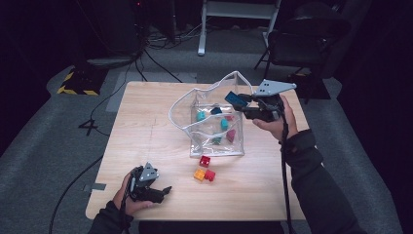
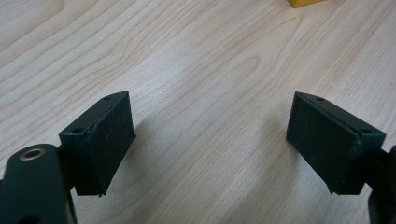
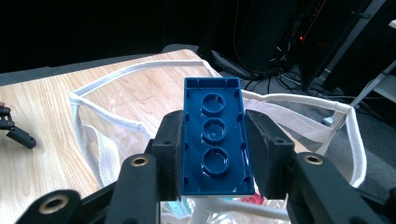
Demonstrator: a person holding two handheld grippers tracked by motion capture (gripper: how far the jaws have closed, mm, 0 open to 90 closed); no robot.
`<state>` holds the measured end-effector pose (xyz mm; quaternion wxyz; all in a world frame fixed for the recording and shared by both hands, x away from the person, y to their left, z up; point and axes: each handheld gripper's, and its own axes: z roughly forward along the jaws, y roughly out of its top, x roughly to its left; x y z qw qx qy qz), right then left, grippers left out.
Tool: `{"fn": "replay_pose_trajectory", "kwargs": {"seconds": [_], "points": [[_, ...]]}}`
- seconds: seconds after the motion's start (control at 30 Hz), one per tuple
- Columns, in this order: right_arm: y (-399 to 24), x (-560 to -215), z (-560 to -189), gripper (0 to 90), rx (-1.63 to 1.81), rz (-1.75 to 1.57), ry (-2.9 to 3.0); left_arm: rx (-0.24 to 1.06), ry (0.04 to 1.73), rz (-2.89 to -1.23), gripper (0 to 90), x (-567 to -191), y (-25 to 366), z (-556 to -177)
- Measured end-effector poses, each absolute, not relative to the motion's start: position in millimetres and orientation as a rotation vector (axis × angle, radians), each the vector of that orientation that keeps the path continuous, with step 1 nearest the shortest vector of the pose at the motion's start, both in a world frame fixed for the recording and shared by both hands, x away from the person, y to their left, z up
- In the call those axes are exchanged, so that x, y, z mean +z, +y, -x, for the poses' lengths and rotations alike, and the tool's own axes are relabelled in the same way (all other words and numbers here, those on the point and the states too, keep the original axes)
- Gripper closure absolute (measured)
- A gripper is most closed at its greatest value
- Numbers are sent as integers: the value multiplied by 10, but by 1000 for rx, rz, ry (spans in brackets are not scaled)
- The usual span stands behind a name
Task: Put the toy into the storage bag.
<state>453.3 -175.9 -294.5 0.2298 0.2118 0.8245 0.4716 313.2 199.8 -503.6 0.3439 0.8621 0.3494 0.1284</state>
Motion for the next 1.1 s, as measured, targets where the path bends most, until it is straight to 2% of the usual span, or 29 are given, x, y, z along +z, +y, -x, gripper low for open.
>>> {"fn": "replay_pose_trajectory", "kwargs": {"seconds": [0.5,1.1], "points": [[-1696,-3010,-4848,597,1209,-674,2277,337,909,-2237,153,-5037,1997,-3131],[-1726,-3105,-5052,594,1163,-772,2280,338,909,-2237,153,-5038,1997,-3131]]}}
